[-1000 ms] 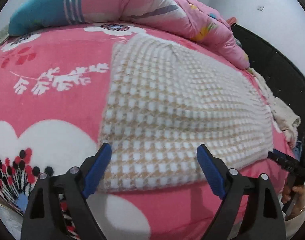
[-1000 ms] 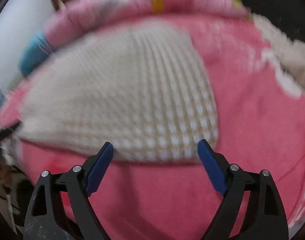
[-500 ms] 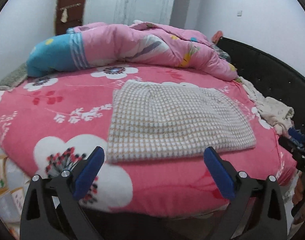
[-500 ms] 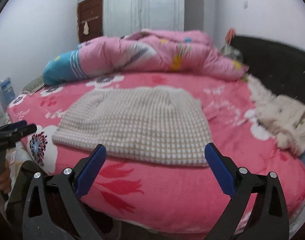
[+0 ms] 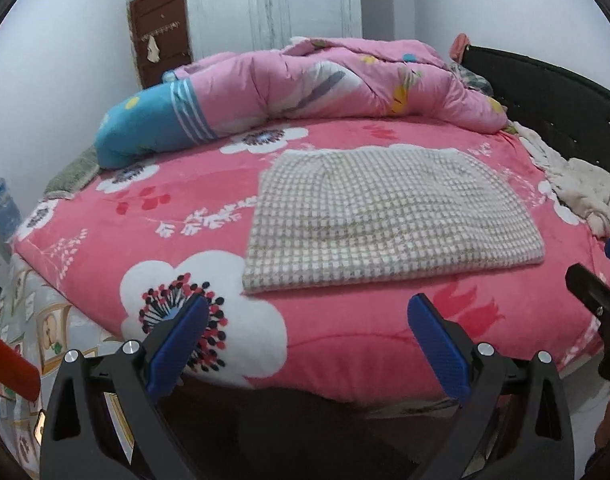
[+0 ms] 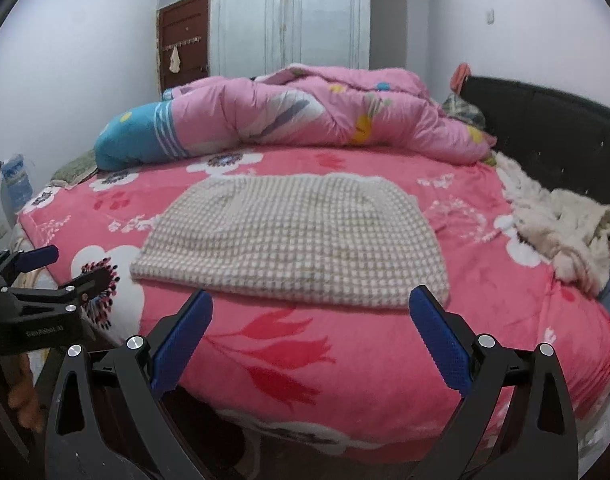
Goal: Fold large clothes
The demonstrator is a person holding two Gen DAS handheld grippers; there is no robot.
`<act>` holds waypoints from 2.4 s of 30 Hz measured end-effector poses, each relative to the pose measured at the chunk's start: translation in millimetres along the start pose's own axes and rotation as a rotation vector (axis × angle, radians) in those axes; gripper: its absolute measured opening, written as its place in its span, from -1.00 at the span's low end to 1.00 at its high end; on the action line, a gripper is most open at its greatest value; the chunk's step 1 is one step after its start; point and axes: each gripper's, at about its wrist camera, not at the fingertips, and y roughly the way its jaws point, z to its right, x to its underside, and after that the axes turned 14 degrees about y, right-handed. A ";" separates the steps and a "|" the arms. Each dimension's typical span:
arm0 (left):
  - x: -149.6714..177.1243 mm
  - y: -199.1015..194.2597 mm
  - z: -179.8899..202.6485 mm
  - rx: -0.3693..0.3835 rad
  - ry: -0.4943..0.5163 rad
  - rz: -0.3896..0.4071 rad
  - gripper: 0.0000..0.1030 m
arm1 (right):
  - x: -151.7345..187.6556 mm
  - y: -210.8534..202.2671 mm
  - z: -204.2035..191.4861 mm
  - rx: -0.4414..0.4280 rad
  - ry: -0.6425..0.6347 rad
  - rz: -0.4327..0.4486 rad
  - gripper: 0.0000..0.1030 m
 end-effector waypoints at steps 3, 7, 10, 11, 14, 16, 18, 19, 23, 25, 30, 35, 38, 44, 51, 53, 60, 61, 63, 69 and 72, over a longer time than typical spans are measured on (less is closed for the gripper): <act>-0.4 -0.9 3.5 0.048 -0.031 0.020 0.90 | -0.3 7.3 -0.3 -0.003 0.014 -0.026 0.84; -0.8 6.1 3.0 0.065 -0.073 -0.008 0.90 | 2.2 16.6 -3.8 -0.005 0.018 -0.053 0.84; -0.3 14.1 6.3 0.042 -0.076 -0.041 0.90 | 5.0 23.8 -6.9 0.001 0.013 -0.075 0.84; 0.0 17.7 7.9 0.040 -0.078 -0.059 0.90 | 5.6 25.7 -7.7 0.003 0.015 -0.085 0.84; 1.7 25.6 9.3 0.051 -0.104 -0.094 0.90 | 7.6 29.7 -9.1 0.006 0.017 -0.103 0.84; 3.0 28.9 9.3 0.056 -0.122 -0.109 0.90 | 8.6 29.8 -9.3 0.020 0.016 -0.106 0.84; 4.2 31.3 10.8 0.053 -0.131 -0.121 0.90 | 9.1 28.6 -8.0 0.028 0.013 -0.108 0.84; 4.4 32.3 11.8 0.054 -0.128 -0.126 0.90 | 9.7 28.5 -7.4 0.033 0.013 -0.109 0.84; 6.3 34.8 16.9 0.047 -0.108 -0.147 0.90 | 12.3 28.0 -4.8 0.038 0.020 -0.120 0.84; 7.1 34.9 17.2 0.049 -0.104 -0.149 0.90 | 13.8 28.0 -4.2 0.032 0.022 -0.130 0.84; 7.2 33.1 19.3 0.056 -0.096 -0.145 0.90 | 15.2 26.0 -7.6 0.026 0.011 -0.132 0.84; 5.7 31.2 23.3 0.062 -0.089 -0.140 0.90 | 11.8 23.1 -6.9 0.026 0.023 -0.123 0.84; 5.4 30.4 26.1 0.068 -0.085 -0.141 0.90 | 10.5 22.4 -5.1 0.024 0.032 -0.124 0.84; 5.3 29.3 26.1 0.075 -0.089 -0.141 0.90 | 9.9 21.3 -4.7 0.027 0.033 -0.124 0.84; 6.7 28.8 26.7 0.080 -0.088 -0.145 0.90 | 11.2 21.2 -5.4 0.030 0.033 -0.128 0.84; 7.1 28.8 27.5 0.083 -0.088 -0.145 0.90 | 11.6 21.2 -5.3 0.031 0.033 -0.129 0.84; 6.8 29.9 31.4 0.085 -0.084 -0.149 0.90 | 13.0 23.6 -4.2 0.031 0.034 -0.140 0.84; 6.9 30.3 31.5 0.085 -0.083 -0.149 0.90 | 13.0 23.9 -4.1 0.031 0.033 -0.140 0.84; 7.0 30.2 31.2 0.086 -0.085 -0.149 0.90 | 13.2 24.5 -4.4 0.034 0.032 -0.141 0.84; 7.0 29.9 31.5 0.086 -0.086 -0.148 0.90 | 13.8 26.9 -2.9 0.039 0.033 -0.148 0.84; 7.1 30.0 31.1 0.087 -0.085 -0.149 0.90 | 13.6 27.1 -2.7 0.041 0.032 -0.149 0.84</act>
